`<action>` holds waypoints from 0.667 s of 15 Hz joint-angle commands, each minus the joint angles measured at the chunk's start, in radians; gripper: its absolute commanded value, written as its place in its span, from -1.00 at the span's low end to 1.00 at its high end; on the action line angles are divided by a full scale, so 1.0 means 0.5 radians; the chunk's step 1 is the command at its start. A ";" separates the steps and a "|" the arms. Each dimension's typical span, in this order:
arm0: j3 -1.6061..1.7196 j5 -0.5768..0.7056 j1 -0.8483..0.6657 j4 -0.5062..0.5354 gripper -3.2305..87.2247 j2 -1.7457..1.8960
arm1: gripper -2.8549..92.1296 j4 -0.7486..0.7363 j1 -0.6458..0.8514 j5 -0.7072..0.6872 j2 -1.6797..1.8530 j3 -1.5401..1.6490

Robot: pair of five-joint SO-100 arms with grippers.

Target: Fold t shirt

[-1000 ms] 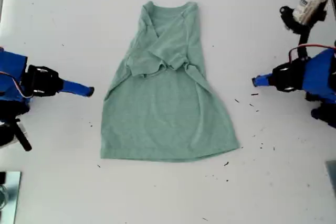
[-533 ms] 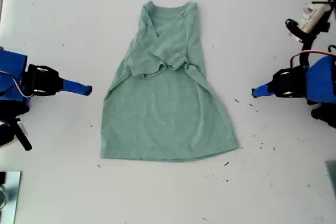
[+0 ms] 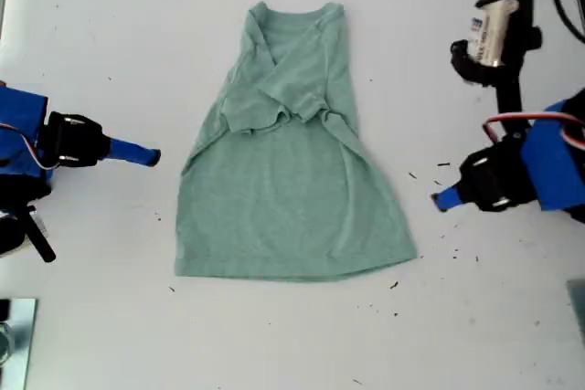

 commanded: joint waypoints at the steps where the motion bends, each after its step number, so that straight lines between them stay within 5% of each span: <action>1: 0.021 0.009 -0.003 -0.018 -0.93 0.018 | -0.16 0.052 -0.055 -0.031 -0.276 -0.334; 5: 0.021 0.012 -0.003 -0.018 -0.93 0.018 | -0.14 -0.141 -0.052 -0.089 -0.537 -0.141; 10: 0.021 0.012 0.006 -0.018 -0.93 0.018 | -0.16 -0.730 -0.058 -0.089 -0.853 0.190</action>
